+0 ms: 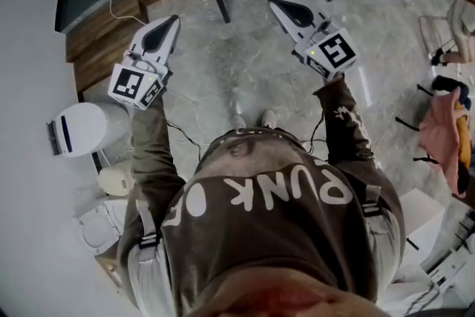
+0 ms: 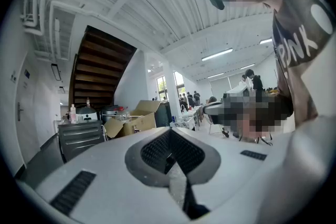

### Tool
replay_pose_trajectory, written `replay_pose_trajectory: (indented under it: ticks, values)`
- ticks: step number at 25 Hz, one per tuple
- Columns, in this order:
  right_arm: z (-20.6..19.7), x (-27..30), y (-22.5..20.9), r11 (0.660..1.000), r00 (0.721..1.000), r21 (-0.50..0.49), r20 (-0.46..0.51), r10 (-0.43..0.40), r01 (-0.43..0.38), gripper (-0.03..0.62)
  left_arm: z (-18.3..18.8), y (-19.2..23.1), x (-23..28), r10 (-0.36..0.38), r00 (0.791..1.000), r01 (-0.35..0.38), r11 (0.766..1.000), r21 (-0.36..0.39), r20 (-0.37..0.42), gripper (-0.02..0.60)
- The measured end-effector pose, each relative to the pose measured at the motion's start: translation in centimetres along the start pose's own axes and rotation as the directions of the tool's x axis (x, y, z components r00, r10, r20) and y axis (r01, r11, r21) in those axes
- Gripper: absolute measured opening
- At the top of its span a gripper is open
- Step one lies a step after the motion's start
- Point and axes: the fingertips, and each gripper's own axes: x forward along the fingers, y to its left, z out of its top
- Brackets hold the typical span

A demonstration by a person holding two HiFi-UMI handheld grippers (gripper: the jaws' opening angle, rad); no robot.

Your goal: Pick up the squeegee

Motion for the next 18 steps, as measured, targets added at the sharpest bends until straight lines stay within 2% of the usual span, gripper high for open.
replay_pose_trajectory:
  ticks: [18]
  values:
    - [-0.11, 0.21, -0.22, 1.000, 1.000, 0.012, 0.014, 0.001, -0.001, 0.025, -0.04, 0.13, 0.11, 0.000, 1.000, 0.000, 1.000, 0.002, -0.004, 0.002]
